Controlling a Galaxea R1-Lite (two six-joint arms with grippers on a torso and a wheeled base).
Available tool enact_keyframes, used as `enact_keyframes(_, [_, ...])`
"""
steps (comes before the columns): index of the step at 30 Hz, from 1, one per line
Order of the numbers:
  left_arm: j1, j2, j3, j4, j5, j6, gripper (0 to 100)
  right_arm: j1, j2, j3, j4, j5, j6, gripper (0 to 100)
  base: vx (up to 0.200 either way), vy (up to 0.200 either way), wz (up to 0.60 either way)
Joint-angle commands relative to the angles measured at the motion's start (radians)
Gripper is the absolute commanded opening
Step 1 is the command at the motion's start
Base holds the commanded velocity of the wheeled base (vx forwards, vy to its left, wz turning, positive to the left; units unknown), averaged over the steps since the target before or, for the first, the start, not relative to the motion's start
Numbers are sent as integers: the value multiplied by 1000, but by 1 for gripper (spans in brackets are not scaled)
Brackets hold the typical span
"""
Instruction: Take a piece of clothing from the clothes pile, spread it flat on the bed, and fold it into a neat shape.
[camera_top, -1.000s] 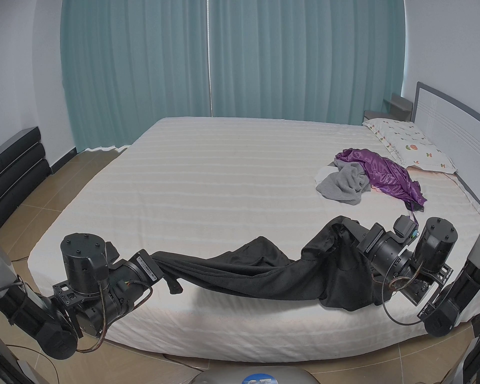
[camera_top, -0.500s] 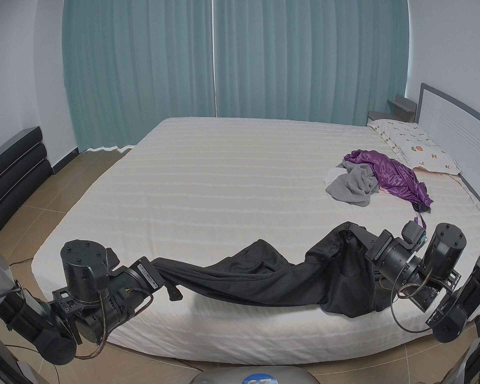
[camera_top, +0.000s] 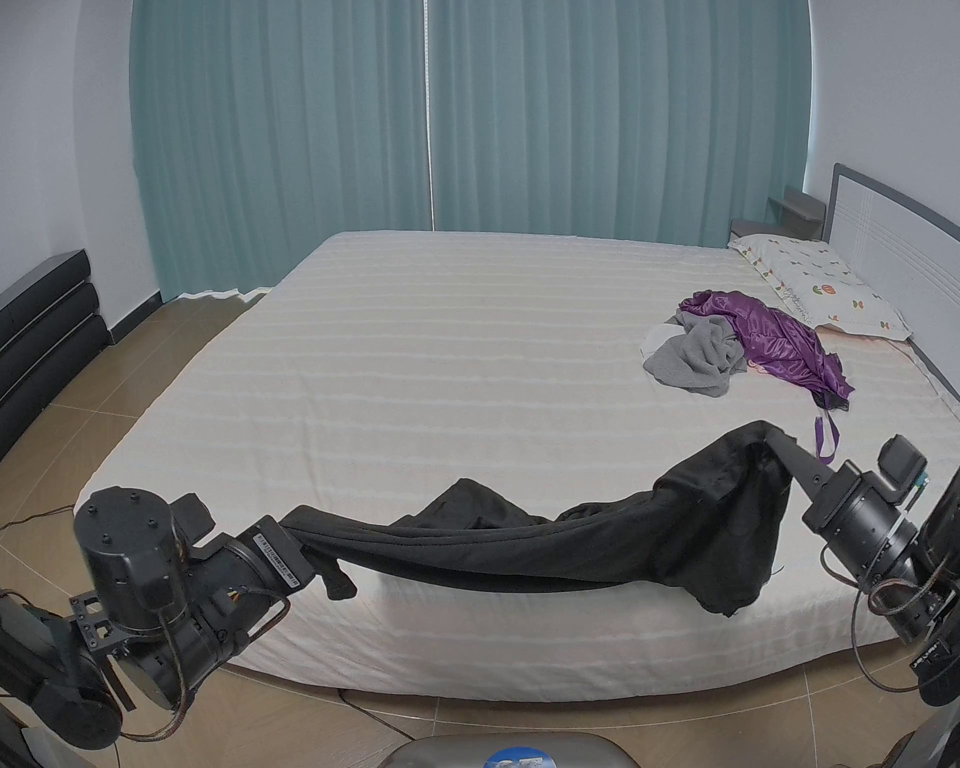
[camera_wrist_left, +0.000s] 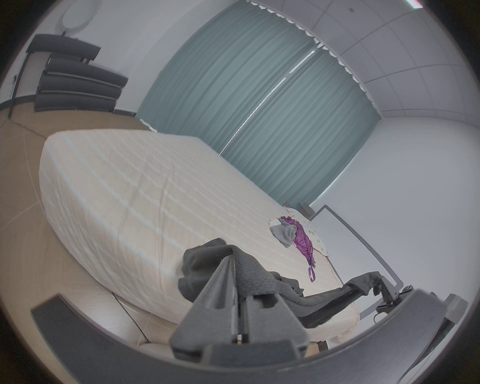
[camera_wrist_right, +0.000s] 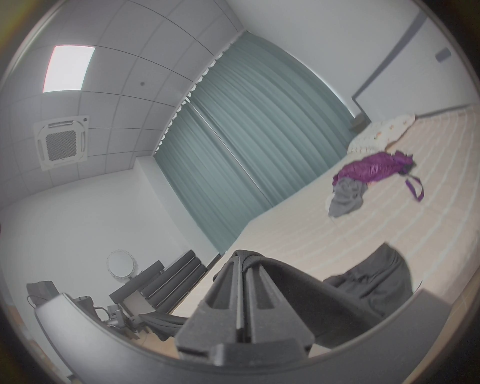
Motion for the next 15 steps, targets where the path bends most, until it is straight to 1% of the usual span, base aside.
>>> enact_keyframes(1, [-23,-182,-26,36,57,76,0,3,-222,-25,55,-39,-96,0,0,0,0])
enact_keyframes(3, [-23,-231,-58,75,59,100,0,1,-291,-71,114,-51,-125,0,0,0,0])
enact_keyframes(5, [-20,-273,-90,138,60,114,0,1,-354,-124,188,-56,-136,0,0,0,0])
enact_keyframes(7, [-19,-322,-155,251,59,119,0,1,-449,-211,328,-60,-136,0,0,0,0])
enact_keyframes(9, [-13,-348,-227,328,57,120,0,0,-505,-300,447,-62,-134,0,0,0,0])
enact_keyframes(10, [-11,-349,-239,337,57,120,0,0,-511,-314,466,-62,-134,0,0,0,0])
enact_keyframes(11, [-4,-351,-311,405,51,120,0,-3,-529,-384,576,-62,-133,0,0,0,0])
enact_keyframes(13, [12,-340,-373,472,45,117,0,-9,-518,-441,670,-57,-131,0,0,0,0])
enact_keyframes(15, [19,-309,-408,514,44,116,0,-9,-477,-476,703,-57,-130,0,0,0,0])
